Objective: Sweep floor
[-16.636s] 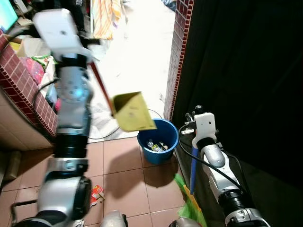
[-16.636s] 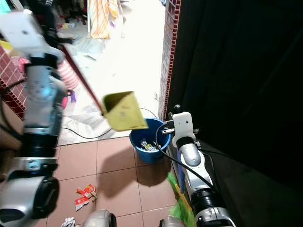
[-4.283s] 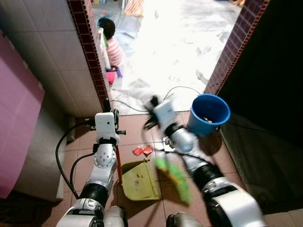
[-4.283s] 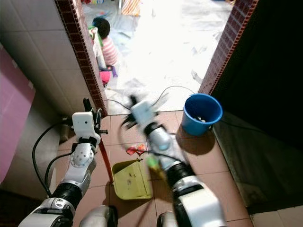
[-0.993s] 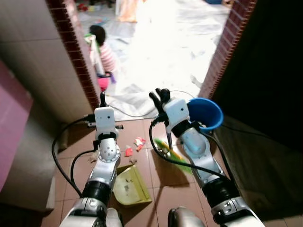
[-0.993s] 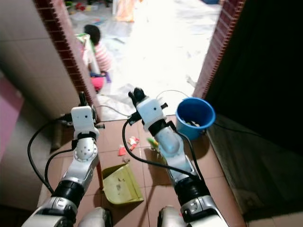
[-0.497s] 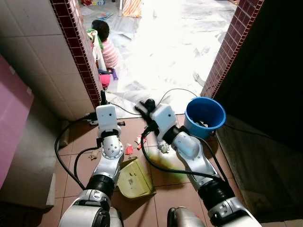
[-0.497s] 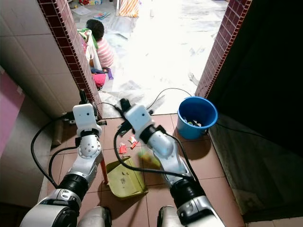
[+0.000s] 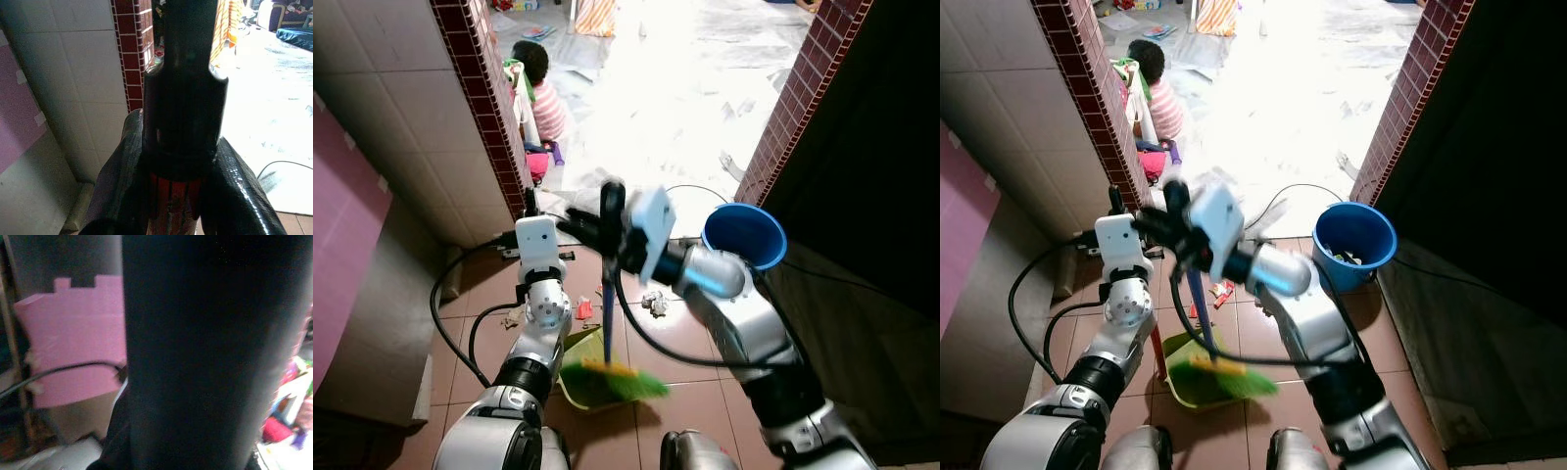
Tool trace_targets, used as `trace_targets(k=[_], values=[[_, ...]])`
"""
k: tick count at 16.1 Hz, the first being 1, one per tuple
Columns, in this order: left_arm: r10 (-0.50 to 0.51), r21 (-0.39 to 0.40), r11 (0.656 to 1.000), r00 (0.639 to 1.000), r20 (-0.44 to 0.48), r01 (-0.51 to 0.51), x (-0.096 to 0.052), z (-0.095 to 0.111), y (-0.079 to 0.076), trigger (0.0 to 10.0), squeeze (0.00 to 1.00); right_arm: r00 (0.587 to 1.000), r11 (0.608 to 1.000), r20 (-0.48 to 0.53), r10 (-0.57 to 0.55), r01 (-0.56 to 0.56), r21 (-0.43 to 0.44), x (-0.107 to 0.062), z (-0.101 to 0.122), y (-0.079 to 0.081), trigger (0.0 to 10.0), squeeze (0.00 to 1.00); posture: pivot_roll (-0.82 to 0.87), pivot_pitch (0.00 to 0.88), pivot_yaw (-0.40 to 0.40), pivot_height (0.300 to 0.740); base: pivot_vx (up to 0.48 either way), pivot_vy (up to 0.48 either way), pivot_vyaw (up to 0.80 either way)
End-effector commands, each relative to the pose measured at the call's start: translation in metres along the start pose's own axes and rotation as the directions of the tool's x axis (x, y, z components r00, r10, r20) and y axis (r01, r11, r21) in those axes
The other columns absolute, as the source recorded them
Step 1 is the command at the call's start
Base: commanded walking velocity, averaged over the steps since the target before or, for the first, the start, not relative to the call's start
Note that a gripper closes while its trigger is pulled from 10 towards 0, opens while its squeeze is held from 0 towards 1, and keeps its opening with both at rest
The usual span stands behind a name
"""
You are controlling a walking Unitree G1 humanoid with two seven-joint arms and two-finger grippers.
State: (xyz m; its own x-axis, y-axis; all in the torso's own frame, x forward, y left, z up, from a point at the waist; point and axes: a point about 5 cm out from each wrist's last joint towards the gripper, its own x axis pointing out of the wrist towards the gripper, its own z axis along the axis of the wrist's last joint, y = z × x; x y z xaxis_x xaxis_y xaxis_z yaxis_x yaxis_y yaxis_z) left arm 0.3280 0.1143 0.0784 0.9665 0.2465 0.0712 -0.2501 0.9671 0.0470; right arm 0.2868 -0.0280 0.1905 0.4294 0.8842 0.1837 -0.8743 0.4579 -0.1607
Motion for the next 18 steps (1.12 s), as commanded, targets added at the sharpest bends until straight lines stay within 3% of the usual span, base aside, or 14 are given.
trace_targets(k=[1, 3, 5, 6, 7, 9, 11, 14, 18], values=[[-0.006, -0.004, 1.0, 1.0, 0.009, 0.006, 0.003, 0.003, -0.002, 10.0, 0.0, 0.993, 0.989, 0.104, -0.048, 0.062, -0.137, 0.004, 0.027, -0.013, 10.0, 0.0, -0.08, 0.095, 0.013, 0.74, 0.0, 0.0, 0.0], [-0.009, -0.007, 1.0, 1.0, 0.011, 0.009, 0.003, 0.003, -0.003, 10.0, 0.0, 0.976, 0.95, 0.129, -0.173, 0.2, -0.239, 0.002, 0.035, -0.034, 10.0, 0.0, -0.08, 0.097, 0.008, 0.74, 0.0, 0.0, 0.0], [-0.008, -0.012, 1.0, 1.0, 0.013, 0.008, 0.003, 0.003, -0.003, 10.0, 0.0, 0.964, 0.893, 0.12, -0.237, 0.264, -0.363, -0.002, 0.033, -0.049, 10.0, 0.0, -0.08, 0.101, 0.007, 0.74, 0.0, 0.0, 0.0], [-0.007, -0.012, 1.0, 1.0, 0.014, 0.007, 0.002, 0.003, -0.003, 10.0, 0.0, 0.964, 0.888, 0.116, -0.24, 0.266, -0.375, -0.003, 0.032, -0.05, 10.0, 0.0, -0.08, 0.106, 0.007, 0.74, 0.0, 0.0, 0.0], [-0.008, -0.014, 1.0, 1.0, 0.017, 0.008, 0.002, 0.004, -0.003, 10.0, 0.0, 0.958, 0.854, 0.072, -0.279, 0.281, -0.438, -0.007, 0.019, -0.06, 10.0, 0.0, -0.07, 0.115, 0.007, 0.74, 0.0, 0.0, 0.0], [-0.009, -0.018, 1.0, 1.0, 0.022, 0.009, 0.002, 0.004, -0.002, 10.0, 0.0, 0.922, 0.864, 0.005, -0.387, 0.364, -0.349, -0.017, -0.012, -0.073, 10.0, 0.0, -0.05, 0.132, 0.003, 0.74, 0.0, 0.0, 0.0], [-0.012, -0.021, 1.0, 1.0, 0.021, 0.012, 0.003, 0.005, -0.003, 10.0, 0.0, 0.9, 0.873, -0.078, -0.428, 0.389, -0.295, -0.02, -0.047, -0.069, 10.0, 0.0, -0.04, 0.137, 0.001, 0.74, 0.0, 0.0, 0.0], [-0.013, -0.021, 1.0, 1.0, 0.022, 0.013, 0.003, 0.005, -0.002, 10.0, 0.0, 0.913, 0.908, -0.14, -0.383, 0.344, -0.239, -0.009, -0.076, -0.044, 10.0, 0.0, 0.0, 0.143, -0.001, 0.74, 0.0, 0.0, 0.0], [-0.006, -0.021, 1.0, 1.0, 0.016, 0.006, 0.004, 0.005, 0.0, 10.0, 0.0, 0.978, 0.982, -0.129, -0.167, 0.152, -0.114, 0.006, -0.08, -0.012, 10.0, 0.0, -0.01, 0.129, -0.003, 0.74, 0.0, 0.0, 0.0]])
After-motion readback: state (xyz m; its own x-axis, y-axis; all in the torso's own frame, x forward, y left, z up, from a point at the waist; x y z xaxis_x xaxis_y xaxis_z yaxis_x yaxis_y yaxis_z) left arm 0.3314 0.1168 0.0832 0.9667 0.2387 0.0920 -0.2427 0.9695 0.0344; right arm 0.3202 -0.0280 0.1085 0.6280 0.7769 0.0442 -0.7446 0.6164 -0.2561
